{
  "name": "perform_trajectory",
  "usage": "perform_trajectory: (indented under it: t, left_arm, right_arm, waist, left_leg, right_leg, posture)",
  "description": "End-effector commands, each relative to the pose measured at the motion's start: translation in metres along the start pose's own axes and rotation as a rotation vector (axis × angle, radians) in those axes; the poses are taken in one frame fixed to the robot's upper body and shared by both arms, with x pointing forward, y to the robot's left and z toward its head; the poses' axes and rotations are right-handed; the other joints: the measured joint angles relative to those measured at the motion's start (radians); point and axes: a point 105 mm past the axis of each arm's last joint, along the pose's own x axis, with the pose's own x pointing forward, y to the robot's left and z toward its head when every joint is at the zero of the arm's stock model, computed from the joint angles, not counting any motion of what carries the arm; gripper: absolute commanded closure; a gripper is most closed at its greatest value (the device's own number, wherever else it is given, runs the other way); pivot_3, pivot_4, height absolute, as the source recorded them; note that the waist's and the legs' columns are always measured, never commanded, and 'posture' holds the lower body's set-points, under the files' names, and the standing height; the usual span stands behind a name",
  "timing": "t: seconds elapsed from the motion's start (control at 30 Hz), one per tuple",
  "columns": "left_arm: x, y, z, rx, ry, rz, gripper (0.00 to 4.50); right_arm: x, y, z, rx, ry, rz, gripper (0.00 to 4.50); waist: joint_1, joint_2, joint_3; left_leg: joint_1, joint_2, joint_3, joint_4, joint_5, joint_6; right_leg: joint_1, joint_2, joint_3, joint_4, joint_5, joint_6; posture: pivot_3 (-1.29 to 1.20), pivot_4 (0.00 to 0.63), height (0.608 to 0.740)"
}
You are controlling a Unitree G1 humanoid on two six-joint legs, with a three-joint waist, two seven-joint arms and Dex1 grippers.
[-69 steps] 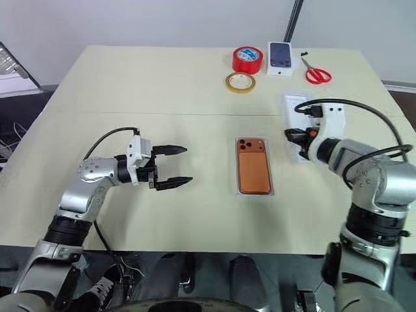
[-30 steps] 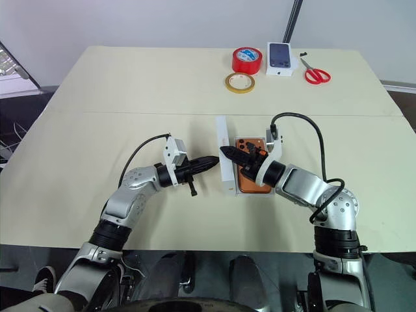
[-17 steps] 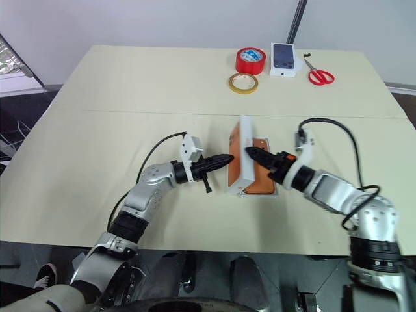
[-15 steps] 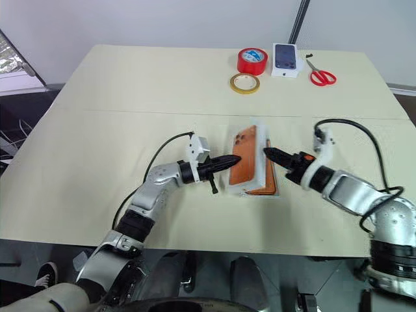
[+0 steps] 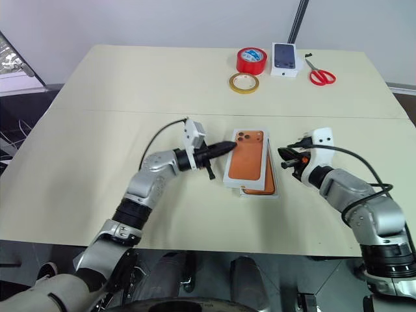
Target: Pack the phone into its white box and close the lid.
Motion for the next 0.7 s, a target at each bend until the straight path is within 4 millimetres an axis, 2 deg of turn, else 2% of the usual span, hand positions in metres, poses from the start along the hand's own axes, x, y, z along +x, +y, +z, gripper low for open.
perform_trajectory:
  t: [0.03, 0.13, 0.27, 0.5, 0.7]
  left_arm:
    - [-0.006, 0.023, -0.004, 0.01, 0.059, 0.115, 4.5]
    - [-0.009, 0.035, -0.028, -0.009, 0.179, 0.181, 4.5]
    - [0.002, 0.028, -0.046, -0.021, 0.243, 0.146, 4.5]
    - [0.021, 0.009, -0.053, -0.062, 0.257, 0.064, 4.5]
    - [0.031, -0.004, -0.048, -0.08, 0.234, -0.001, 4.5]
  right_arm:
    - [0.005, 0.002, 0.016, -0.152, -0.06, -0.019, 4.45]
    - [0.008, 0.003, 0.018, -0.203, -0.071, -0.028, 4.45]
    - [0.011, 0.008, 0.018, -0.228, -0.071, -0.01, 4.45]
    - [0.012, 0.011, 0.011, -0.257, -0.046, 0.005, 4.45]
    - [0.009, 0.018, 0.009, -0.272, -0.041, 0.032, 4.45]
  waist:
    - [-0.001, 0.0, 0.0]
    - [-0.001, 0.0, 0.0]
    - [0.0, -0.001, 0.001]
    - [0.0, -0.001, 0.0]
    - [-0.001, -0.001, 0.0]
  left_leg:
    - [0.0, 0.0, 0.0, 0.0, 0.0, 0.0]
    - [0.0, -0.001, 0.0, 0.0, 0.0, 0.0]
    - [0.0, -0.001, 0.0, 0.0, 0.0, 0.0]
    - [0.0, -0.001, 0.0, 0.001, 0.0, 0.0]
    - [0.0, -0.001, 0.0, 0.001, 0.0, 0.0]
  right_leg:
    - [0.0, 0.0, 0.0, 0.0, 0.0, 0.0]
    - [0.0, 0.0, 0.0, 0.0, 0.0, 0.0]
    - [0.0, 0.0, 0.0, 0.0, 0.0, 0.001]
    - [0.0, 0.0, 0.0, 0.0, 0.0, 0.001]
    - [0.0, -0.001, 0.0, 0.0, 0.0, 0.001]
  posture:
    - [0.0, 0.15, 0.728]
    - [0.0, 0.15, 0.728]
    - [0.0, 0.15, 0.728]
    - [0.0, 0.15, 0.728]
    - [0.0, 0.15, 0.728]
